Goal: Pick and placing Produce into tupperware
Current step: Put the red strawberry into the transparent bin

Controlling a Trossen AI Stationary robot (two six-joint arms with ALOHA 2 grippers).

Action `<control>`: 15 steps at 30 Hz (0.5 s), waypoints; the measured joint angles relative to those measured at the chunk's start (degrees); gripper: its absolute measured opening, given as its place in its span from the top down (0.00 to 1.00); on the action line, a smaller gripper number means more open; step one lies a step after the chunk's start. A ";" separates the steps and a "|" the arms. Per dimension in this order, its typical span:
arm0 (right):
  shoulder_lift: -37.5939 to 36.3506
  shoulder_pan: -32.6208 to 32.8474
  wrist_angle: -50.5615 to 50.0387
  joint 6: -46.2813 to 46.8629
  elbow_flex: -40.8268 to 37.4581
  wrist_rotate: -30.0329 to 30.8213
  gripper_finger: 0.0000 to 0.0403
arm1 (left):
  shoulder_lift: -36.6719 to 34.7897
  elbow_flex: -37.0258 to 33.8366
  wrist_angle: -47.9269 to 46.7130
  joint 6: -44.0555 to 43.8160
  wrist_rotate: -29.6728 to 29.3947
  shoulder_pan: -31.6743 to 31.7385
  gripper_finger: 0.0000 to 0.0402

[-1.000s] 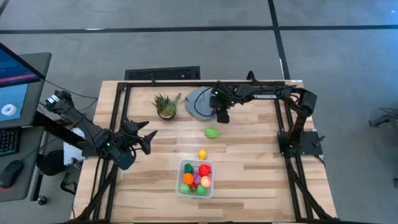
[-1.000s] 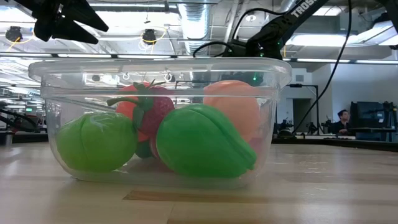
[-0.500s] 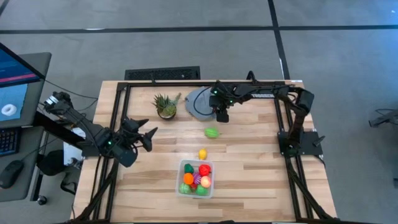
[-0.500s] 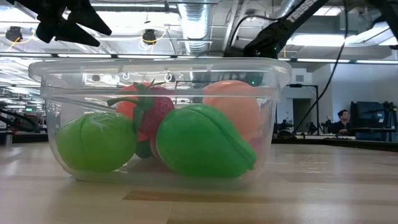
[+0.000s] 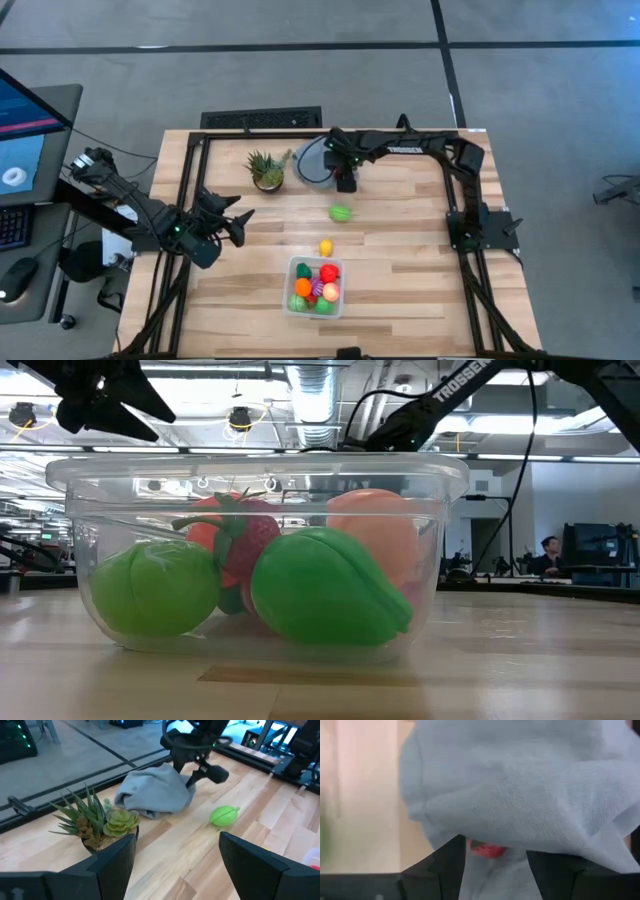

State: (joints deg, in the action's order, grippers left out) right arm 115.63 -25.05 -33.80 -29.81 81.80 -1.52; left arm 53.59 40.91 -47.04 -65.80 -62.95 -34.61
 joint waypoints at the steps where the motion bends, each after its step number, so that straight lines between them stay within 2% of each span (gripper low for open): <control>1: 0.00 -0.26 -1.07 -0.09 0.64 -0.32 0.43 | 0.01 0.00 -0.03 0.00 0.13 0.00 0.31; 7: -0.02 -0.53 -5.41 -1.85 1.90 -2.41 0.43 | 0.01 0.00 -0.03 0.59 -0.30 0.00 0.31; 15: -0.02 0.57 -4.09 -2.26 0.53 -2.65 0.43 | 0.01 0.00 -0.03 0.70 -0.53 0.00 0.31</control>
State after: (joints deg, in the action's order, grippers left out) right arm 115.61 -24.47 -37.90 -32.08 82.33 -4.17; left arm 53.60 40.91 -47.07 -65.10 -63.48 -34.61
